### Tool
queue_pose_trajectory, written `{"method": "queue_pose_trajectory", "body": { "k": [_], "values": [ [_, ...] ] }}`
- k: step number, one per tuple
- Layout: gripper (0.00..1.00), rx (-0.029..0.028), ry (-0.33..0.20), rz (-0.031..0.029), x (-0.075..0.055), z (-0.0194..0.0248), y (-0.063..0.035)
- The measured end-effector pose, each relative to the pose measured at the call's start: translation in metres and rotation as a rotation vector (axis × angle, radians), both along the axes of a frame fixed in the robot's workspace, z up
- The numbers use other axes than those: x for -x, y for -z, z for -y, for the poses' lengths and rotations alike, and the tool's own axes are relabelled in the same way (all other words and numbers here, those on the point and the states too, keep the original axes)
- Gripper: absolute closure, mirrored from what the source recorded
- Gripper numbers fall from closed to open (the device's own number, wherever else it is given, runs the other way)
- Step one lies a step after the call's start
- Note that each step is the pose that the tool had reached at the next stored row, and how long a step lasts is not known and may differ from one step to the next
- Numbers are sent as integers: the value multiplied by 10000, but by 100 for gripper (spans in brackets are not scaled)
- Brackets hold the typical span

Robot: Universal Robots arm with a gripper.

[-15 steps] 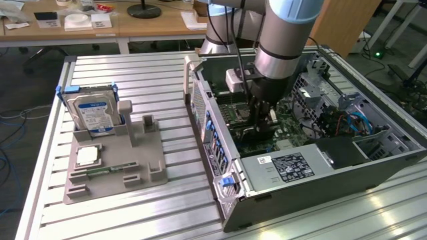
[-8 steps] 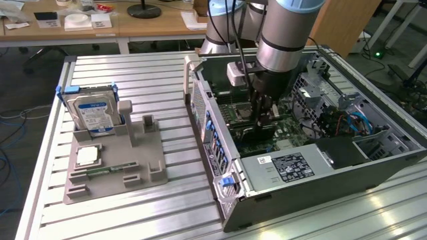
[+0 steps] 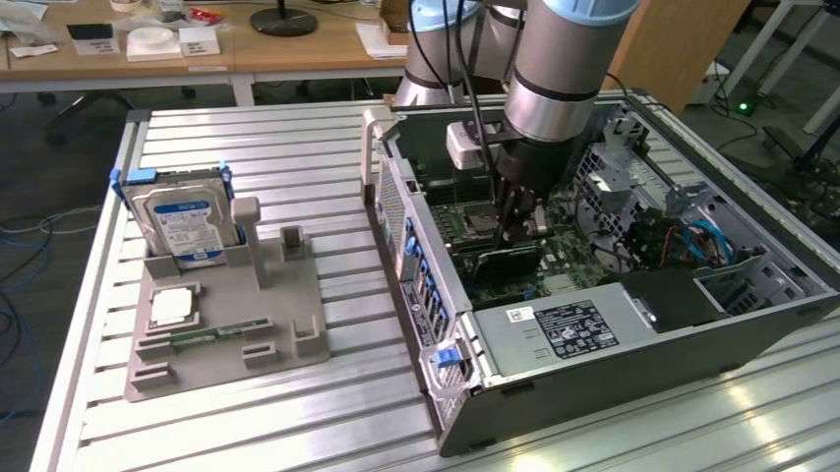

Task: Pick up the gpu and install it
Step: 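Insert the gpu into the slot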

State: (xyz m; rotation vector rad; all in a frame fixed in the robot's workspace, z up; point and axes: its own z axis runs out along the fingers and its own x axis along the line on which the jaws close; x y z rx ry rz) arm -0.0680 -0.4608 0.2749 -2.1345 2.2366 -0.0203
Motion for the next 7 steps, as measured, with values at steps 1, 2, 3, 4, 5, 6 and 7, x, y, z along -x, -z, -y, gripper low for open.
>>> {"method": "queue_pose_trajectory", "body": {
  "k": [1, 2, 3, 4, 5, 6, 7],
  "values": [
    [89, -1, 0, 0, 0, 0, 0],
    [89, -1, 0, 0, 0, 0, 0],
    [89, -2, 0, 0, 0, 0, 0],
    [89, -5, 0, 0, 0, 0, 0],
    [89, -6, 0, 0, 0, 0, 0],
    [89, -7, 0, 0, 0, 0, 0],
    [89, -8, 0, 0, 0, 0, 0]
  ]
}}
